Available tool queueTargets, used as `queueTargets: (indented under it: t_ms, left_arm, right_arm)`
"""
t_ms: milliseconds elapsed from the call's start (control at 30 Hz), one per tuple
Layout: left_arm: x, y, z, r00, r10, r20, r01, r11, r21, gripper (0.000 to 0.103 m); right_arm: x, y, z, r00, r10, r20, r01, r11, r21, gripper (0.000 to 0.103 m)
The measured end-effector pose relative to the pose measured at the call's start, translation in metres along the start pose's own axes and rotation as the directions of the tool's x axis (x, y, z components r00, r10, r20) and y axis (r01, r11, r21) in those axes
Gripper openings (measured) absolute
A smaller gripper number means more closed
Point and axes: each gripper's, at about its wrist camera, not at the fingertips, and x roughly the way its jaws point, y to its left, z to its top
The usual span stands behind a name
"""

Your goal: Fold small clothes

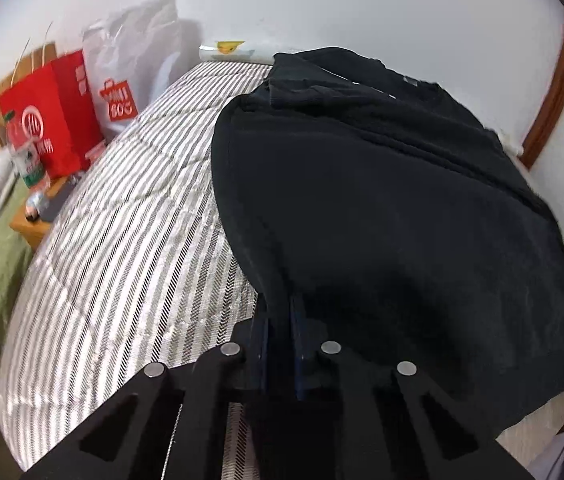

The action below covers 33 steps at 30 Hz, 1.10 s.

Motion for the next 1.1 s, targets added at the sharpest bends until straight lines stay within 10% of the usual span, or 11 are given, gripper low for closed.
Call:
queueTargets:
  t_ms: [700, 1100]
  left_arm:
    - [-0.079, 0.021, -0.037, 0.974, -0.191, 0.124, 0.197, 0.979, -0.042, 0.007]
    - [-0.091, 0.012, 0.038, 0.949, -0.203, 0.241, 0.215, 0.976, -0.024, 0.007]
  right_arm:
    - [-0.067, -0.027, -0.019, 0.992, 0.078, 0.098, -0.082, 0.996, 0.038, 0.01]
    - [-0.088, -0.019, 0.032, 0.962, 0.121, 0.244, -0.138, 0.989, 0.052, 0.011]
